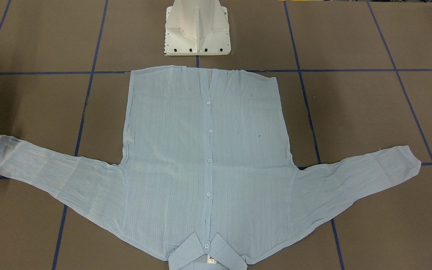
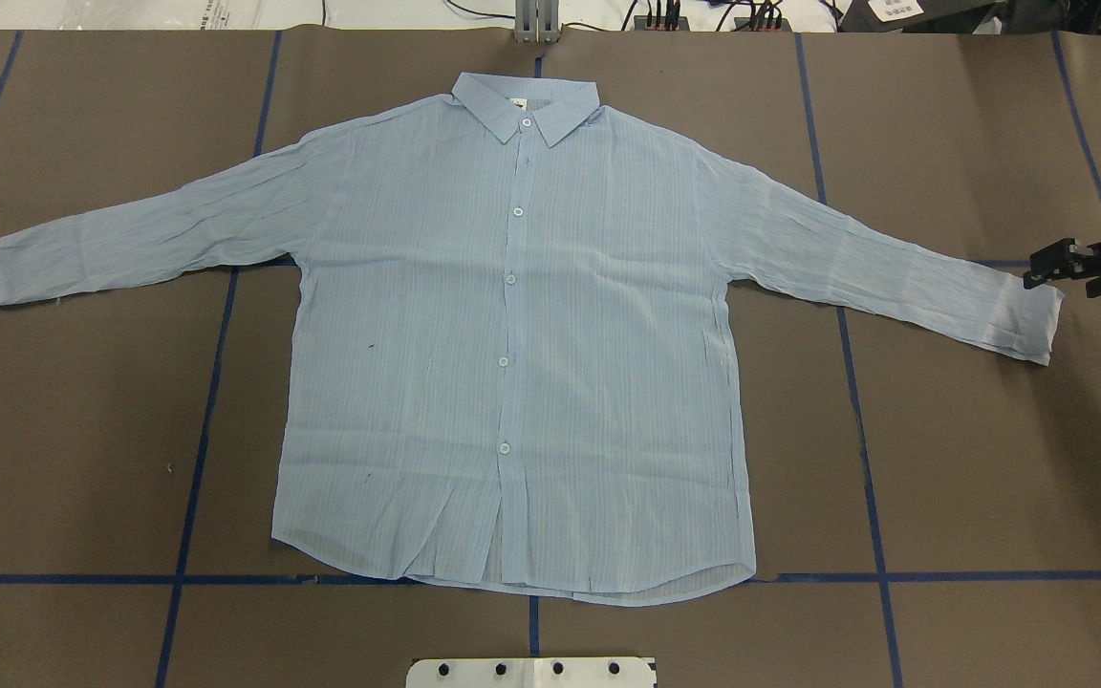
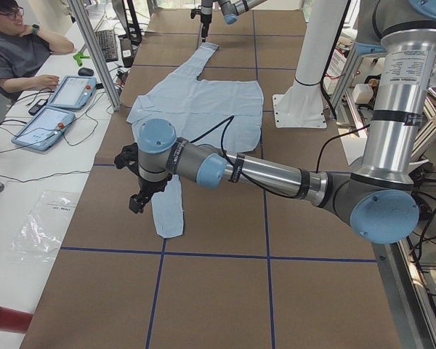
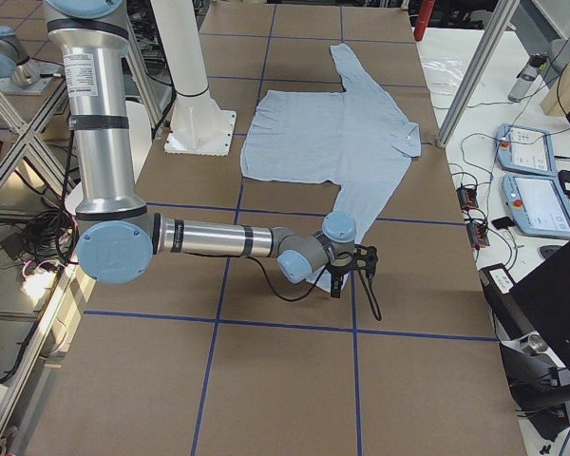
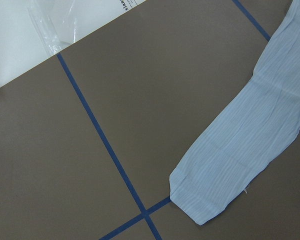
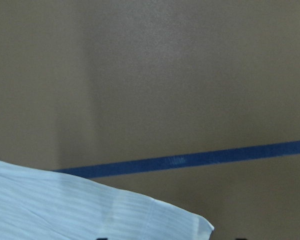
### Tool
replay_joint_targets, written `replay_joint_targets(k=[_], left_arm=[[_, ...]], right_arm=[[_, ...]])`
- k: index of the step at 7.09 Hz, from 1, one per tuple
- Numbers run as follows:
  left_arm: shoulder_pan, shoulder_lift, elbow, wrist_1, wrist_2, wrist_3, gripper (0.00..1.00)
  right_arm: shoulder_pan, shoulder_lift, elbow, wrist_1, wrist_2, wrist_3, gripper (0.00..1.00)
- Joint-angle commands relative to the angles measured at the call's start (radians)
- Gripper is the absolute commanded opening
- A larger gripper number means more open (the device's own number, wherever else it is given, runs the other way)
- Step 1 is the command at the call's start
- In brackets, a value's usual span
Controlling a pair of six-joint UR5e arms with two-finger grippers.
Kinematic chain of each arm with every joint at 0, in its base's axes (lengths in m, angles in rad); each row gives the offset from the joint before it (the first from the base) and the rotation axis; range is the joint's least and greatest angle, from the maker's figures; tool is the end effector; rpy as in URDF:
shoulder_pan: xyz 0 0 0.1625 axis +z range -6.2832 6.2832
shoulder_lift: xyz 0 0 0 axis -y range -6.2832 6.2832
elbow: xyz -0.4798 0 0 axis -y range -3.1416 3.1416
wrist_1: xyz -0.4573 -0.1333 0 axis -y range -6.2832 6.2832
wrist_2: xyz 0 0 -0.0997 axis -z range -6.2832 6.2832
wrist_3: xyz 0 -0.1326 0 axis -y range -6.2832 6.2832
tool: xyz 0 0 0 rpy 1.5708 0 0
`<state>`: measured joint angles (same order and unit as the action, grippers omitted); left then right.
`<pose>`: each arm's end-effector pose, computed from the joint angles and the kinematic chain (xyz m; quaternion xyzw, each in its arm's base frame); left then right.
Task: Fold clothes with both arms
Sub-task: 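Lower the right gripper and grasp the cuff of the sleeve nearest it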
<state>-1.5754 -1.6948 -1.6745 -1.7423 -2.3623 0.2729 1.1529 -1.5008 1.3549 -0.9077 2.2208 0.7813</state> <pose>-0.0419 -0.6327 0.5825 0.2335 0.3489 0.1967 0.8860 -0.2051 -0.5926 0.7501 0.0259 -0.3916 0.0852 0.9158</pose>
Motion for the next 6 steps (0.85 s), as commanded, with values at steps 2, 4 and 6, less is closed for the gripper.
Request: replay_joint_targets(k=[2, 4, 6], left_arm=[[-0.002, 0.018, -0.004, 0.0, -0.002, 0.006, 1.0], [-0.003, 0.03, -0.01, 0.0, -0.023, 0.006, 1.0], [-0.003, 0.038, -0.01, -0.002, -0.023, 0.008, 1.0]], right_arm=[[-0.018, -0.004, -0.036, 0.003, -0.001, 0.001, 0.79], [-0.027, -0.004, -0.036, 0.001, -0.001, 0.001, 0.69], [-0.029, -0.001, -0.025, 0.001, 0.002, 0.004, 0.23]])
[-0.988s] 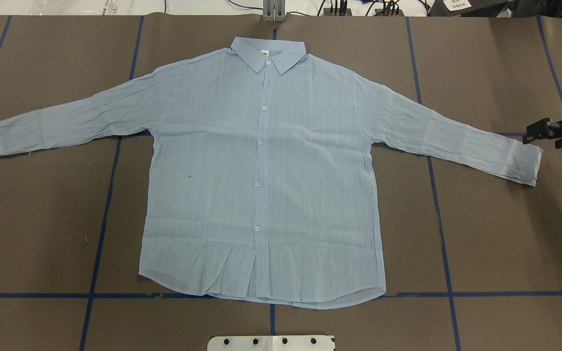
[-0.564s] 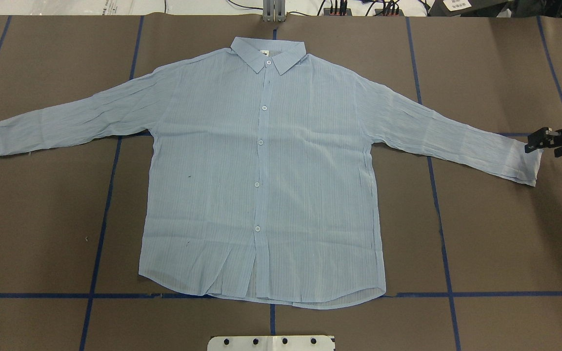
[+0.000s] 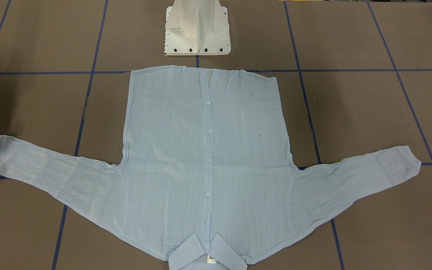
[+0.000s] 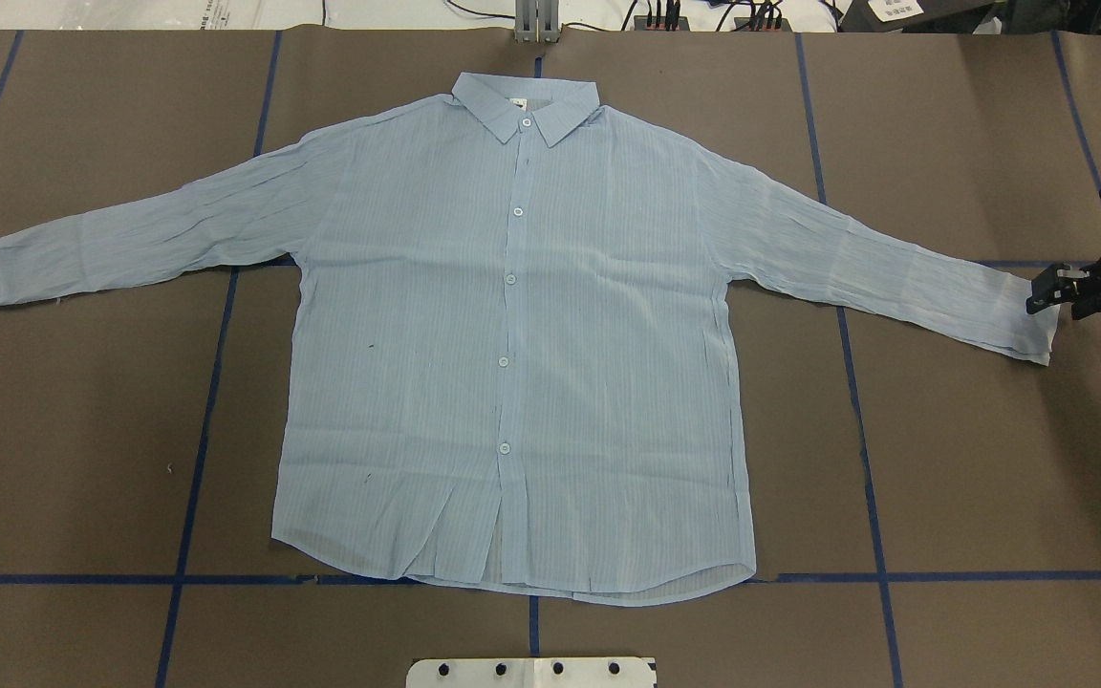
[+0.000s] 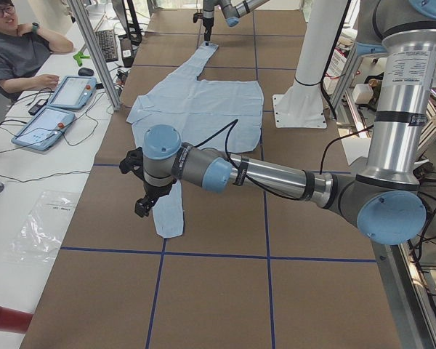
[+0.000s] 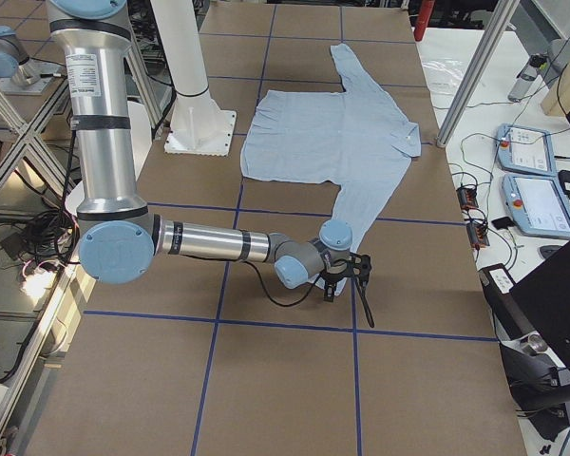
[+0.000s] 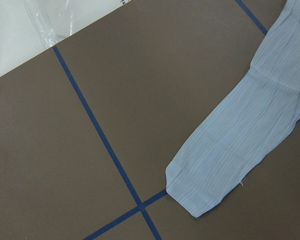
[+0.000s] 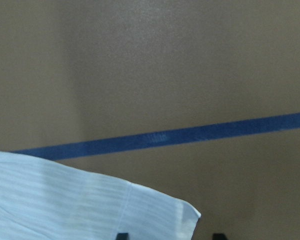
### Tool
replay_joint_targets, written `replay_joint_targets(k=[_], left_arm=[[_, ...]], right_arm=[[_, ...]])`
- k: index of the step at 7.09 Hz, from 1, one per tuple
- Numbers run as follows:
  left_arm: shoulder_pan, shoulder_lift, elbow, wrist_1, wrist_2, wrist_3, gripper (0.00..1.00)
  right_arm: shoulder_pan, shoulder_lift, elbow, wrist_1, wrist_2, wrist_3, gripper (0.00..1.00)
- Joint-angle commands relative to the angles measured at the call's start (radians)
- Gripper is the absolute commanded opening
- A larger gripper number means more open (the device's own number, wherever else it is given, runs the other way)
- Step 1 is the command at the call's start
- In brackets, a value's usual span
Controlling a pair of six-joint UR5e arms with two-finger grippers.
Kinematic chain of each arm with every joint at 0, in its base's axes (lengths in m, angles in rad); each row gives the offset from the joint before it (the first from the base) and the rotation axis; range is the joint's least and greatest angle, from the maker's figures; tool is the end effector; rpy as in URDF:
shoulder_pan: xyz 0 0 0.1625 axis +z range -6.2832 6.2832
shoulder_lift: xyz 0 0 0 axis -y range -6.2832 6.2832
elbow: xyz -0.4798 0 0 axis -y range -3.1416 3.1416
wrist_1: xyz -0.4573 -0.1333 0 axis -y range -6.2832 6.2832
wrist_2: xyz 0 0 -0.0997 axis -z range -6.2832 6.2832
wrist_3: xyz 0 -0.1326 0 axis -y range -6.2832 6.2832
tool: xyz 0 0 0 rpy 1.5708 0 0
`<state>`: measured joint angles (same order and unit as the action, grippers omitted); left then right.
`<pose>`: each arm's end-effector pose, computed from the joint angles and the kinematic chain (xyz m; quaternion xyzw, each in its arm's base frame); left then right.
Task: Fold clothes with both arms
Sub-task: 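Lower the right gripper and grasp the cuff of the sleeve nearest it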
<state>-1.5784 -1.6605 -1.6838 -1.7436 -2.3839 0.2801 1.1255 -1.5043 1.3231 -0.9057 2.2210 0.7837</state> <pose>-0.0417 -0.6168 0.5965 0.2254 0.3599 0.1957 0.8840 -0.2188 -0.5815 0.7707 0.0067 -0.3843 0.0795 0.9198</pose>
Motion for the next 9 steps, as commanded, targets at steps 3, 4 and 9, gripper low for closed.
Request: replay_joint_targets(k=[3, 4, 9], left_arm=[[0.0, 0.005, -0.002, -0.001, -0.001, 0.001, 1.0], [0.0, 0.005, -0.001, -0.001, -0.001, 0.001, 1.0], [0.0, 0.01, 0.001, 0.001, -0.001, 0.001, 1.0]], right_arm=[[-0.001, 0.012, 0.022, -0.001, 0.008, 0.0, 0.0], [-0.001, 0.013, 0.091, -0.028, 0.009, 0.011, 0.0], [-0.187, 0.339, 0.242, -0.298, -0.171, 0.338, 0.0]])
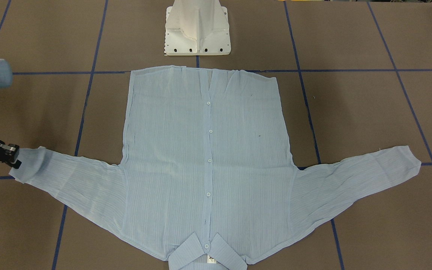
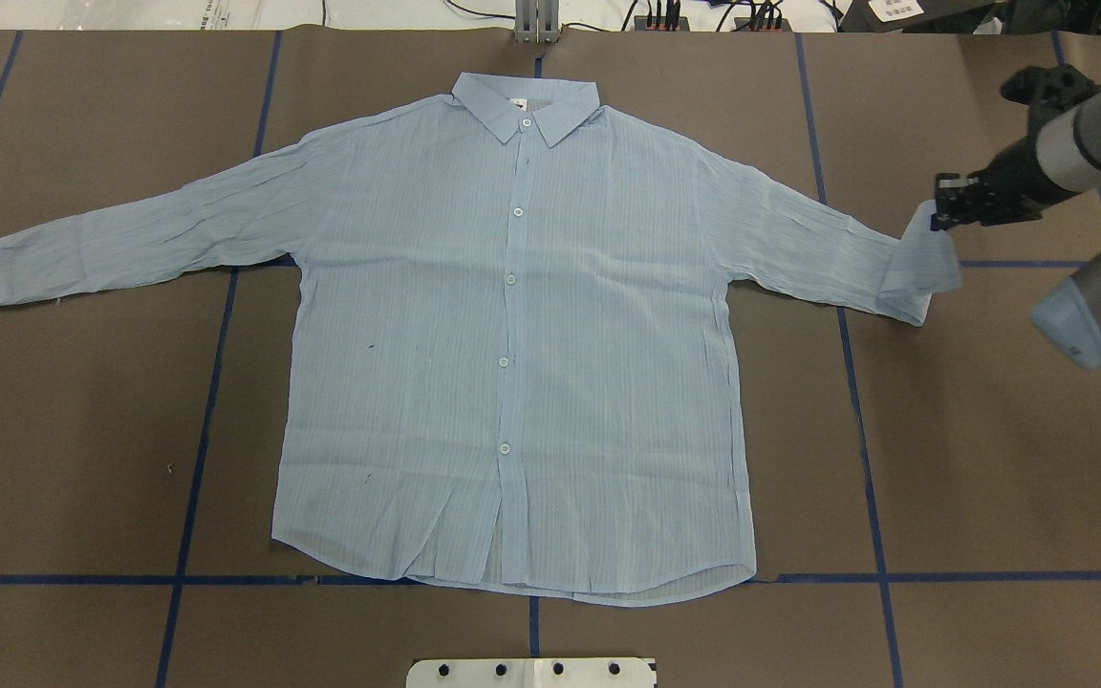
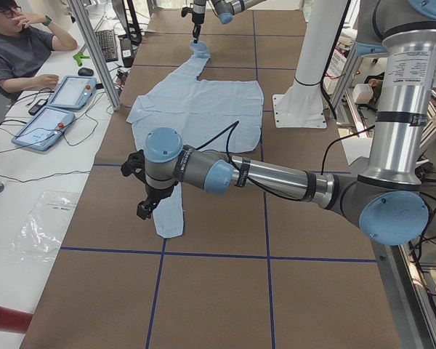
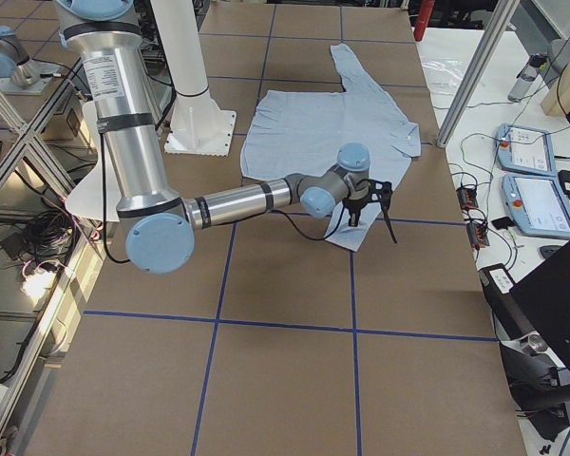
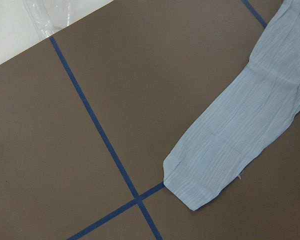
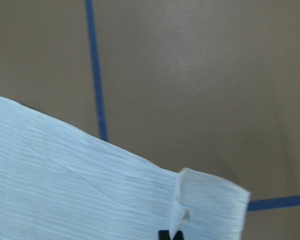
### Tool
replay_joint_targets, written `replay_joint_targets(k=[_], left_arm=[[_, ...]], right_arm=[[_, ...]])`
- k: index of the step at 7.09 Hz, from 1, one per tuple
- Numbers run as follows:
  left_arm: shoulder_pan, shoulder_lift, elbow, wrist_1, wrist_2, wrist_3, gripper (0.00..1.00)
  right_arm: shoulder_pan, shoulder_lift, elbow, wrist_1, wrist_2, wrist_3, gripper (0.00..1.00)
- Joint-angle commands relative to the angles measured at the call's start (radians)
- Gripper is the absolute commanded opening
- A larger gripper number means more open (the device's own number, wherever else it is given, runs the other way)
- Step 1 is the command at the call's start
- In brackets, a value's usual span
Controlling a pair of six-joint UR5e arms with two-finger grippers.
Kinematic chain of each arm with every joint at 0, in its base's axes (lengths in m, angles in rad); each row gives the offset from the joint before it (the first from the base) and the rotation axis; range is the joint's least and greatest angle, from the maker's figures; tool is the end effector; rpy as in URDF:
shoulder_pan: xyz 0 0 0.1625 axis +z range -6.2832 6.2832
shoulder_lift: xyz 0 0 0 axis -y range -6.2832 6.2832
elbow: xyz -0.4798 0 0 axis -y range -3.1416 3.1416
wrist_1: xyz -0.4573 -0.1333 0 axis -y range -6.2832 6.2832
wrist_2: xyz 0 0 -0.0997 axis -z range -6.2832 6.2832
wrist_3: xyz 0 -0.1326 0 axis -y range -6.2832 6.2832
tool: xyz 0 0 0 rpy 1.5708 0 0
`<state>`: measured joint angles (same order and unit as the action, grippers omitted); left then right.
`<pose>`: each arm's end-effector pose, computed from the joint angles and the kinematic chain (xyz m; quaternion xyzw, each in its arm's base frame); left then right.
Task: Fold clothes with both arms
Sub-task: 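Carry the sleeve with the right gripper across the shirt body toward the collar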
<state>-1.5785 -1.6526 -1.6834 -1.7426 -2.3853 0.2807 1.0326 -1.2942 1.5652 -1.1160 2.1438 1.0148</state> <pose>-0.0416 -0.6133 0.6016 0.2214 0.3614 0.1943 0.8847 -0.3164 -0.6498 0.5188 0.0578 -0.4271 0.1142 0.8951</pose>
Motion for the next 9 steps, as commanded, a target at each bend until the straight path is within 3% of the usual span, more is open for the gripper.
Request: replay_joint_targets(k=[1, 3, 5, 7, 9], left_arm=[[0.0, 0.004, 0.001, -0.001, 0.0, 0.0, 1.0], [0.0, 0.005, 0.001, 0.0, 0.0, 0.0, 1.0], [0.0, 0.007, 0.002, 0.0, 0.0, 0.0, 1.0], [0.0, 0.011, 0.002, 0.0, 0.0, 0.0, 1.0], [-0.001, 0.011, 0.004, 0.0, 0.0, 0.0, 1.0]], right_arm=[[-0.152, 0.229, -0.007, -0.179, -0.154, 0.152, 0.0], [-0.216, 0.379, -0.063, -0.182, -0.224, 0.151, 0.0], [-0.299, 0.58, -0.221, -0.156, -0.332, 0.183, 0.0], [-0.37, 0.723, -0.4, -0.021, -0.399, 0.183, 0.0], [-0.436, 0.821, -0.48, -0.004, -0.464, 0.183, 0.0]])
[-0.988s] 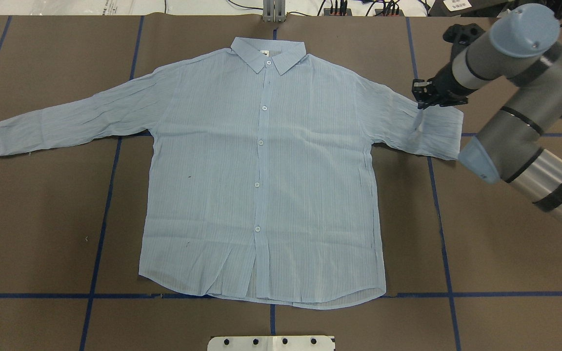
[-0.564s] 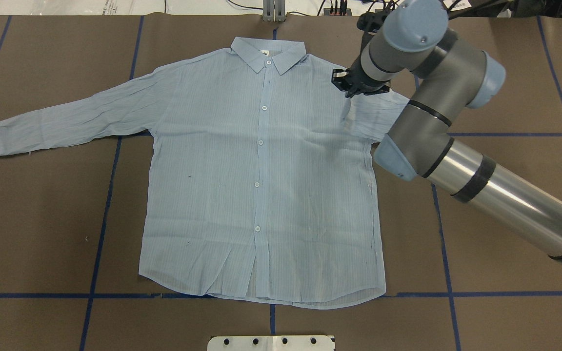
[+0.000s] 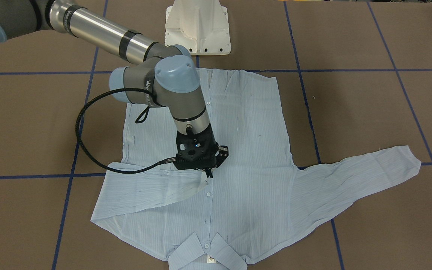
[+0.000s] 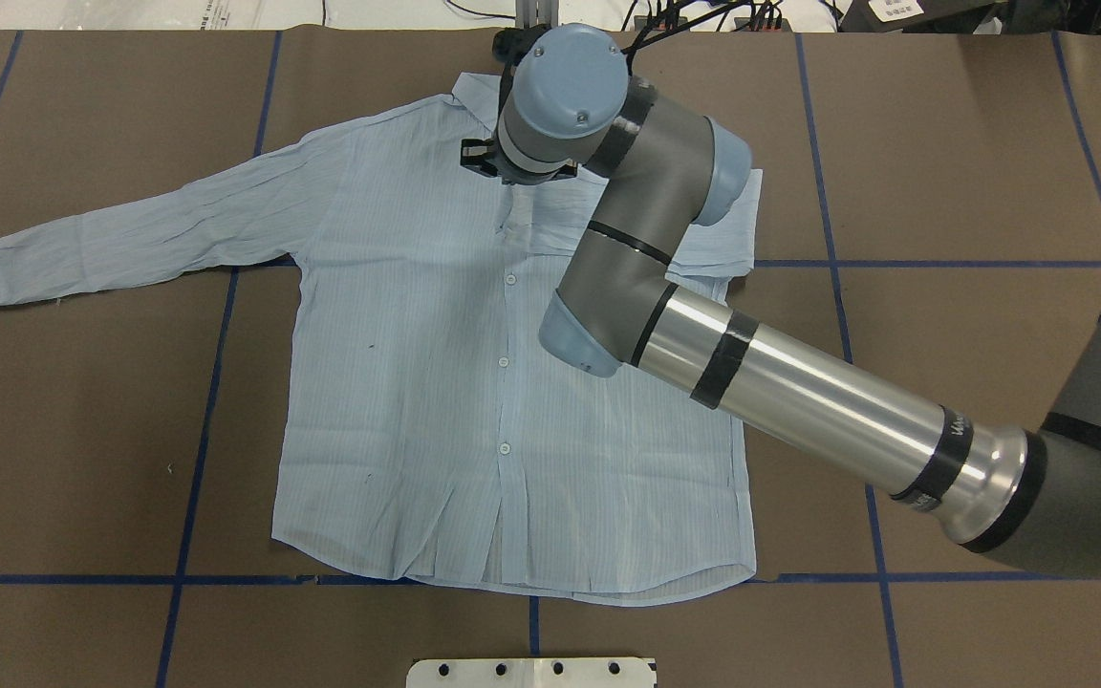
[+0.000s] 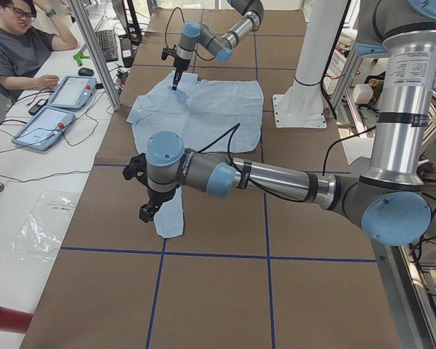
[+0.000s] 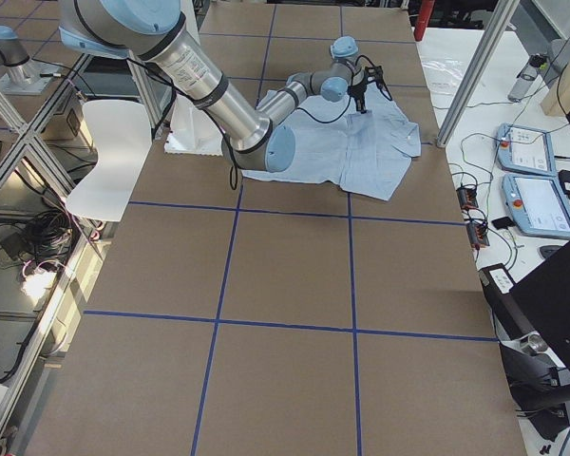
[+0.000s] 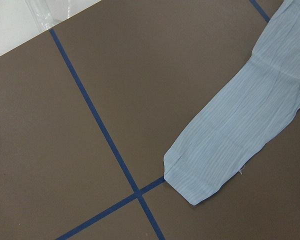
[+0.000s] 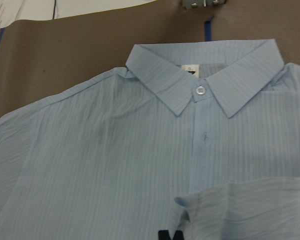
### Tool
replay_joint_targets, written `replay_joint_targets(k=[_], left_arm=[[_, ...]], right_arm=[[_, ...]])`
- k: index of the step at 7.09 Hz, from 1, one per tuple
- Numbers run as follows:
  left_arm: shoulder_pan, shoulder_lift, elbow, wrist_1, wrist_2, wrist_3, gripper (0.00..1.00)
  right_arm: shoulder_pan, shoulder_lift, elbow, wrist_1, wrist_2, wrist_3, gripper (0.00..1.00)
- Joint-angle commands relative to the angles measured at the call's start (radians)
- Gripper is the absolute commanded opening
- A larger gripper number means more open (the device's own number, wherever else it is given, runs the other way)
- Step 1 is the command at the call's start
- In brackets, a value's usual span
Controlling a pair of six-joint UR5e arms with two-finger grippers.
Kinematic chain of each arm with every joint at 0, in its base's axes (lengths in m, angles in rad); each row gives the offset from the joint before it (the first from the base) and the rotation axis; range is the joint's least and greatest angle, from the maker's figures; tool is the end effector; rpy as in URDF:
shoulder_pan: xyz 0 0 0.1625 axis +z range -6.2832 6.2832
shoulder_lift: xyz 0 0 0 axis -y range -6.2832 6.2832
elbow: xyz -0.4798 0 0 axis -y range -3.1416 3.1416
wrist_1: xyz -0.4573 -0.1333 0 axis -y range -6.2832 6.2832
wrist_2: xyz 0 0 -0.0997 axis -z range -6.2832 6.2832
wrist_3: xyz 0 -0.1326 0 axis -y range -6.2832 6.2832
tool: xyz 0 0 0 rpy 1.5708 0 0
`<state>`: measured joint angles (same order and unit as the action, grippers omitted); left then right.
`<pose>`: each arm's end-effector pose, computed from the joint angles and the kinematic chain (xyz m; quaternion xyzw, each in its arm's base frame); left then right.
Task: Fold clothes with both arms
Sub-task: 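Carry the sleeve with the right gripper across the shirt body toward the collar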
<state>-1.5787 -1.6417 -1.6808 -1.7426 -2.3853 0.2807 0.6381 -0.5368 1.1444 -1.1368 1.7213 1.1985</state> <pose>-0.0417 -0.6085 0.6098 0.2155 0.3627 0.1918 0.8861 -0.6965 -0.6577 0.1269 0.1831 -0.4657 0.0775 0.8623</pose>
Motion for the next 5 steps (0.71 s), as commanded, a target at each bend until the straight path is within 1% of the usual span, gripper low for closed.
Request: replay_joint_targets(k=[1, 2, 3, 4, 5], left_arm=[[0.0, 0.0, 0.001, 0.0, 0.0, 0.0, 1.0], [0.0, 0.011, 0.0, -0.002, 0.0, 0.0, 1.0], [0.0, 0.013, 0.0, -0.002, 0.0, 0.0, 1.0], [0.0, 0.011, 0.0, 0.0, 0.0, 0.0, 1.0], [0.0, 0.01, 0.0, 0.0, 0.002, -0.002, 1.0]], right_arm=[[-0.067, 0.11, -0.105, 0.017, -0.072, 0.001, 0.0], [-0.077, 0.129, -0.118, 0.017, -0.077, 0.003, 0.0], [-0.09, 0.138, -0.126, 0.017, -0.097, 0.012, 0.84], [-0.107, 0.147, -0.143, 0.017, -0.132, 0.015, 0.99], [-0.109, 0.164, -0.15, 0.015, -0.134, 0.032, 1.0]])
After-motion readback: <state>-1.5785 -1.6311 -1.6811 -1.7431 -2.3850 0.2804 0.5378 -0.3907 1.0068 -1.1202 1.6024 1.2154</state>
